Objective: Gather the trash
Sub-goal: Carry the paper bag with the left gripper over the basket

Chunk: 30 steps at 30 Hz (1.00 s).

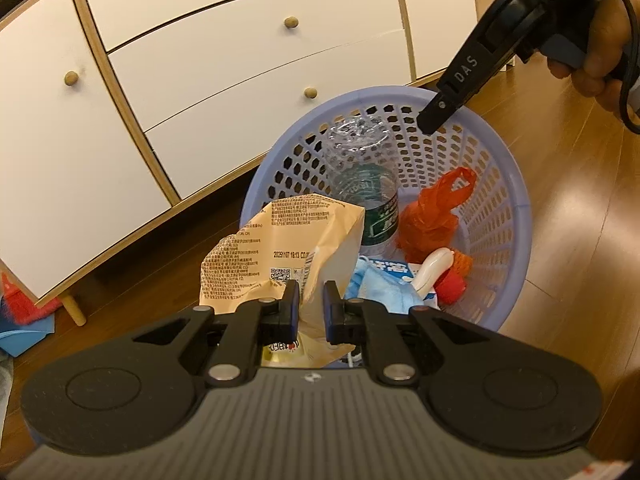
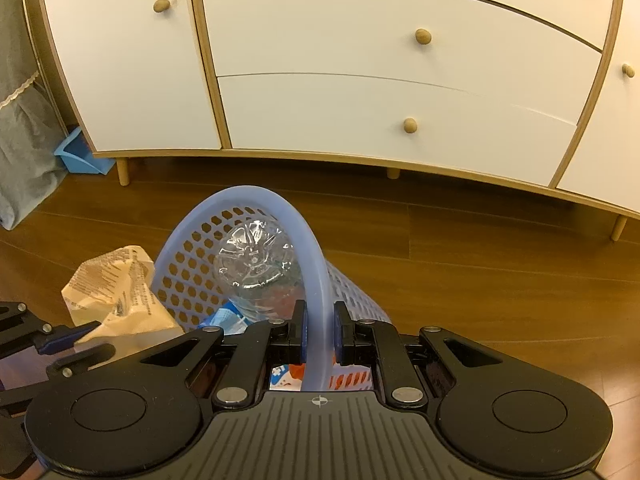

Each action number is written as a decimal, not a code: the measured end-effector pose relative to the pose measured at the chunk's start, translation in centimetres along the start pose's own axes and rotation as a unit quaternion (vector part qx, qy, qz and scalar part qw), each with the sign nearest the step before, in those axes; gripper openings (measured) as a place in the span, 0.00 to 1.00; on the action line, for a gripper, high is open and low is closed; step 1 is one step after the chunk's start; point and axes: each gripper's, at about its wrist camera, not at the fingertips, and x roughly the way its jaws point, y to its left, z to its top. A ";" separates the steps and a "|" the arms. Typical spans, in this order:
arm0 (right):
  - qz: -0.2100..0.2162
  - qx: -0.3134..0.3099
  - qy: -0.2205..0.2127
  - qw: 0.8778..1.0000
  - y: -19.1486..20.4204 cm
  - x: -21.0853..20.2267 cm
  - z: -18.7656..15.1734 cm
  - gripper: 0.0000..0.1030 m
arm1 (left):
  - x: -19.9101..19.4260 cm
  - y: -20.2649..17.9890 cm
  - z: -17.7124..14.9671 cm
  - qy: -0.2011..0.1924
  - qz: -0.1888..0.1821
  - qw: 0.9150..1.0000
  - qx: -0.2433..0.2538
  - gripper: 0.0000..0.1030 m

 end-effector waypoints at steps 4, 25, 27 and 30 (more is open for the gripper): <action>0.002 -0.003 0.001 1.000 0.0 0.0 0.1 0.09 | 0.1 0.0 0.1 -0.002 -0.005 1.000 0.003 0.09; -0.073 -0.086 0.024 0.993 0.3 0.9 -0.5 0.09 | 0.1 0.0 0.3 -0.023 -0.033 0.998 0.037 0.09; -0.072 -0.088 0.024 0.993 0.5 0.9 -0.4 0.09 | 0.0 -0.3 0.6 -0.028 -0.037 0.998 0.043 0.09; -0.071 -0.092 0.023 0.993 0.9 0.8 -0.4 0.09 | -0.3 -0.8 0.9 -0.039 -0.049 0.997 0.049 0.09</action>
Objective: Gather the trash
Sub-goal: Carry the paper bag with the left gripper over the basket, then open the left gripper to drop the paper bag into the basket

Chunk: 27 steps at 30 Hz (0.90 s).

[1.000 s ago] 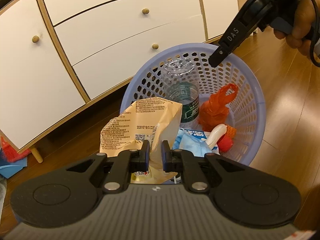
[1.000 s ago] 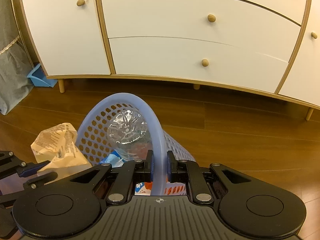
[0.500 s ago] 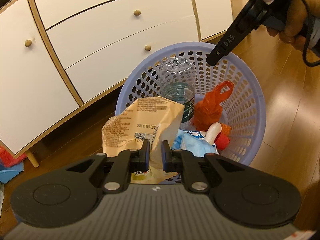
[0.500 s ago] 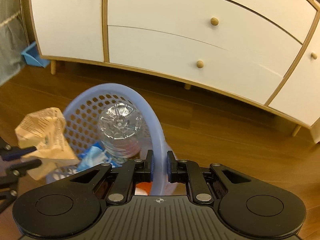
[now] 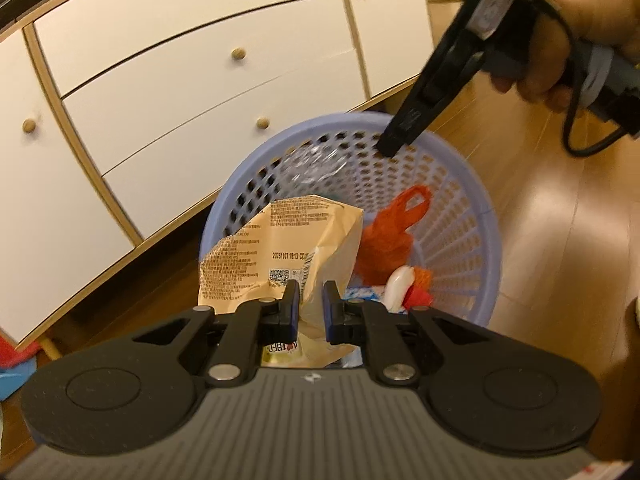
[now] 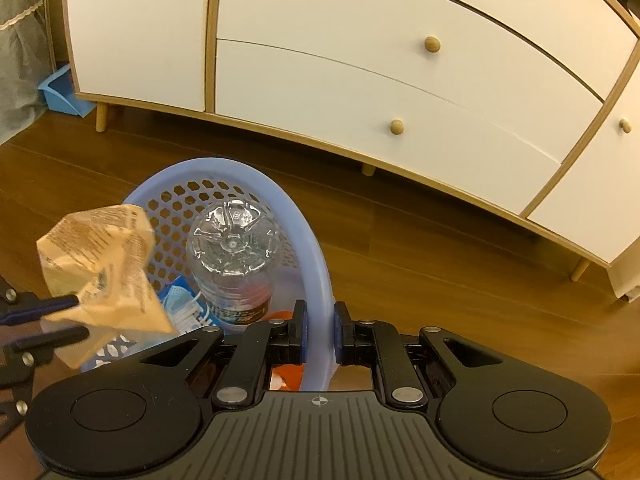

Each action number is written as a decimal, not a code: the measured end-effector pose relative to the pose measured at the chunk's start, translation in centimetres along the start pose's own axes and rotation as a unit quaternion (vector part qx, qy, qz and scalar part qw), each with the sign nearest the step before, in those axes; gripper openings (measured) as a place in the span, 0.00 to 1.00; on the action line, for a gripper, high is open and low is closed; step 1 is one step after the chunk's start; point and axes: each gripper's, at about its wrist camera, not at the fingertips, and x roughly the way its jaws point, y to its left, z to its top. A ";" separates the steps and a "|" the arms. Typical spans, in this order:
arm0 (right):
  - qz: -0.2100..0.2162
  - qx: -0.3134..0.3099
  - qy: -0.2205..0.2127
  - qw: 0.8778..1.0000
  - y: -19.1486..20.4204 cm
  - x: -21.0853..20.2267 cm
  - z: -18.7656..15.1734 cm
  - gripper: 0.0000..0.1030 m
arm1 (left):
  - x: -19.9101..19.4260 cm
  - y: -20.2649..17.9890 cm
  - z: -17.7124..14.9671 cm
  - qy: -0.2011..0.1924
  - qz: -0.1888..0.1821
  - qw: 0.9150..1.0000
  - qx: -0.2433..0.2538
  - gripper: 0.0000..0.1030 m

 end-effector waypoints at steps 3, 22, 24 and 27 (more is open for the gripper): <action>0.000 -0.004 0.000 1.000 0.2 -0.1 0.0 0.09 | 0.2 -0.5 0.1 0.004 -0.003 1.000 0.006 0.14; 0.002 0.034 0.016 0.999 -1.2 0.4 0.1 0.09 | -2.0 0.6 0.3 -0.018 0.038 0.999 0.004 0.35; 0.007 0.064 0.024 0.998 -2.7 0.8 -0.1 0.09 | -2.7 1.7 0.1 -0.022 0.052 0.998 -0.012 0.36; 0.013 0.137 0.044 0.990 -6.4 2.0 -1.3 0.09 | -3.4 4.1 -0.8 -0.014 0.088 0.995 -0.048 0.37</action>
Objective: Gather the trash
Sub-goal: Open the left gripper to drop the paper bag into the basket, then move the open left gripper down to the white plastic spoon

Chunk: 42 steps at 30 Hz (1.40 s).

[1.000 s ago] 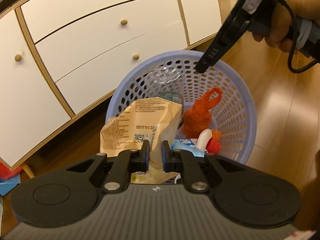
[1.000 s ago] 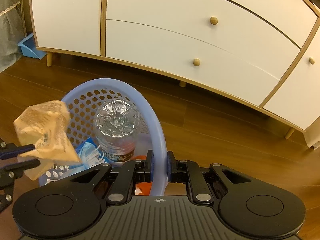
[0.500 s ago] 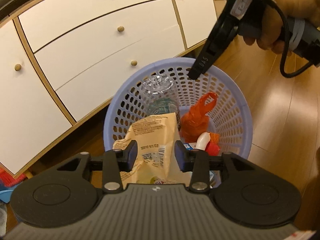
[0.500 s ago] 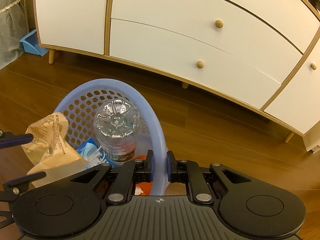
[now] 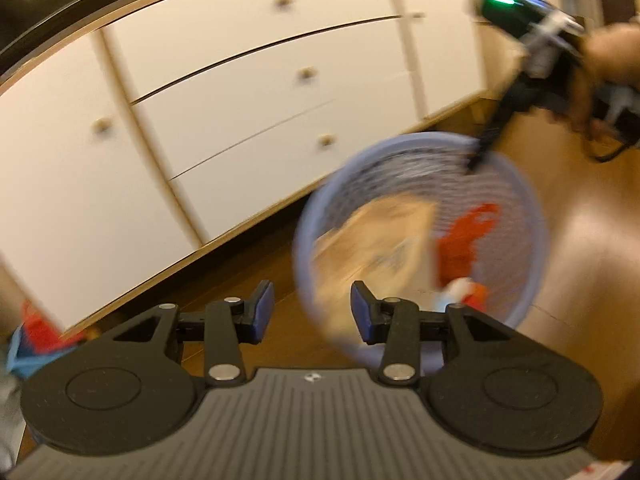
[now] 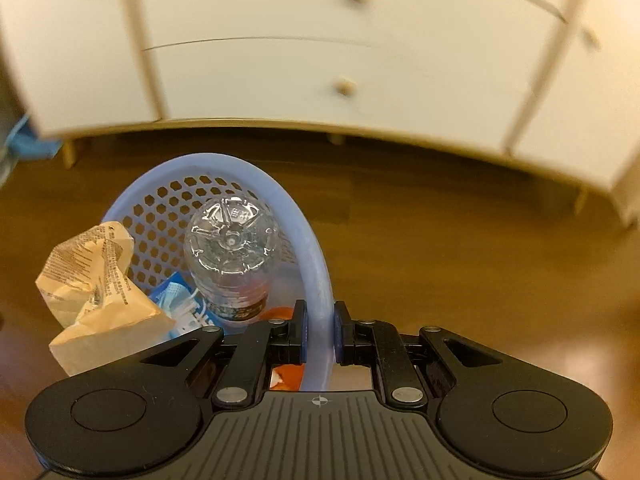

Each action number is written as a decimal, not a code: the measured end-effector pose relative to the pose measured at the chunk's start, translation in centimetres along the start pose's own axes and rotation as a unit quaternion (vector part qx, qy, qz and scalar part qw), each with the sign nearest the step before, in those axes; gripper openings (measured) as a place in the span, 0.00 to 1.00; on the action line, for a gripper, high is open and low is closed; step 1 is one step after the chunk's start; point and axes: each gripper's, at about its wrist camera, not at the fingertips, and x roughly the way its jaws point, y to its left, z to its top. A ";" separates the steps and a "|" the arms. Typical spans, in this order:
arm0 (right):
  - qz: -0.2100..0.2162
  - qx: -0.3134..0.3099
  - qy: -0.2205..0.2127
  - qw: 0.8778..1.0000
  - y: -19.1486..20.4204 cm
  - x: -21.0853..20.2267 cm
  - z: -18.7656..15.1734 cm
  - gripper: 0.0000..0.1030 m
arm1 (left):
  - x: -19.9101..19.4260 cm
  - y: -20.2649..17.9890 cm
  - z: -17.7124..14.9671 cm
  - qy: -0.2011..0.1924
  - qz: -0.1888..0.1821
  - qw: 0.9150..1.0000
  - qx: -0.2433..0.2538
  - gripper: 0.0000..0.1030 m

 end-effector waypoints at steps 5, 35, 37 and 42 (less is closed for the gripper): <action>0.003 0.172 0.031 0.985 -10.2 3.5 -3.3 0.09 | 0.0 4.3 -2.4 0.039 0.044 0.995 -0.077 0.37; 0.062 0.189 0.044 0.979 -10.5 3.8 -4.2 0.19 | 8.6 -1.8 -14.5 0.243 -0.024 0.966 -0.081 0.43; 0.067 0.188 0.042 0.979 -10.7 3.6 -4.2 0.19 | 9.6 -2.1 -15.2 0.251 -0.027 0.964 -0.085 0.43; 0.065 0.176 0.038 0.981 -10.3 3.6 -3.8 0.20 | 12.3 -1.7 -15.6 0.255 -0.025 0.959 -0.118 0.43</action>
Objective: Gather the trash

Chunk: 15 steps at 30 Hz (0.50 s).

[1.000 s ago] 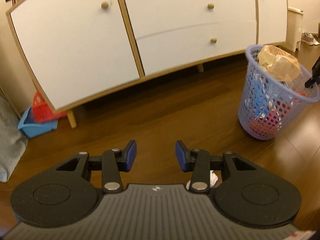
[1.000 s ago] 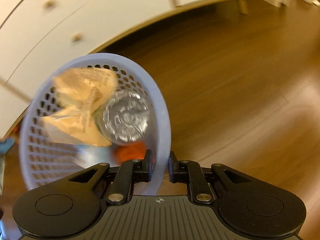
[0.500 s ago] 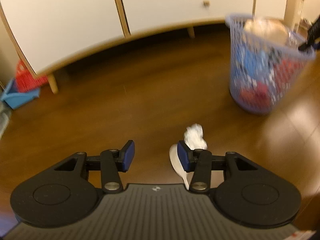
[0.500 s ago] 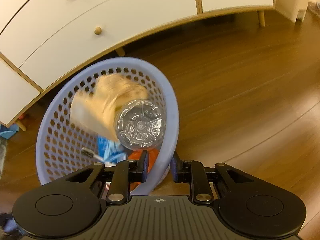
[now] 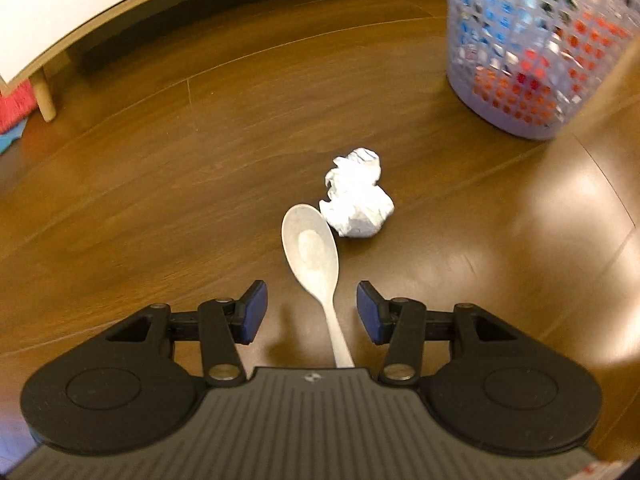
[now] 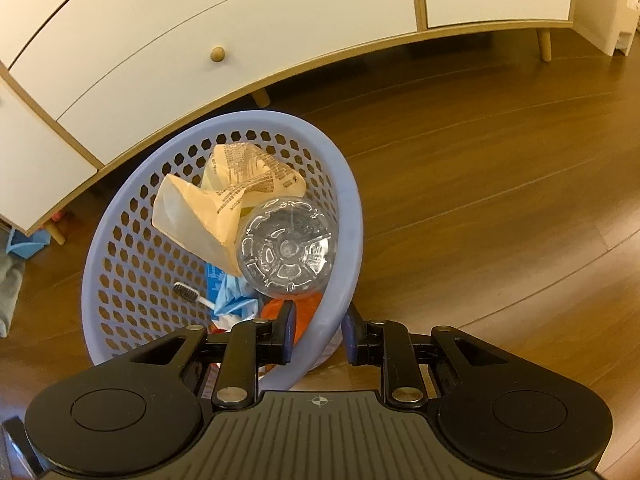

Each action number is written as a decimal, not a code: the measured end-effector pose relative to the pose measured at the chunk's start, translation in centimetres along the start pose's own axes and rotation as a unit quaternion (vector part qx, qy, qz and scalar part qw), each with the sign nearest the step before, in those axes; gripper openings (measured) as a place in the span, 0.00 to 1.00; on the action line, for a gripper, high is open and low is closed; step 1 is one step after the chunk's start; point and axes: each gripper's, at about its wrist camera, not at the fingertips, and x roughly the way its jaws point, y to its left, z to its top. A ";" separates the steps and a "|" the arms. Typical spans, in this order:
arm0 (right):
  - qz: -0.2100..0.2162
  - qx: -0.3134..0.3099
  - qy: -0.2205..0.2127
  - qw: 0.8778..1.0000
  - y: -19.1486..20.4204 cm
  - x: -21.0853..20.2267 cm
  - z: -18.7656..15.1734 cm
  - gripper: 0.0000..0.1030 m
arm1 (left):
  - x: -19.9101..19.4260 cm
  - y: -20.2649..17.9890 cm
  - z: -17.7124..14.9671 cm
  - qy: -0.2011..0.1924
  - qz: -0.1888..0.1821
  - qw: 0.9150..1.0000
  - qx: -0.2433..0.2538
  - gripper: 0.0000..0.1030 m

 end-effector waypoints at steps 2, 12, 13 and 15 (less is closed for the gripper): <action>-0.001 -0.005 -0.001 1.000 0.1 -0.1 -0.1 0.20 | 0.8 0.0 0.4 0.000 0.001 1.000 -0.012 0.43; -0.004 -0.038 -0.006 0.999 0.5 -0.2 -0.4 0.22 | 3.8 -0.8 2.2 -0.002 0.012 1.000 -0.021 0.34; -0.004 -0.042 -0.007 0.999 0.5 -0.2 -0.4 0.22 | 3.9 -0.8 2.3 -0.003 0.011 1.000 -0.023 0.26; -0.007 -0.050 -0.008 0.999 0.7 -0.2 -0.4 0.23 | 3.8 -0.9 2.4 -0.005 0.010 1.000 -0.020 0.26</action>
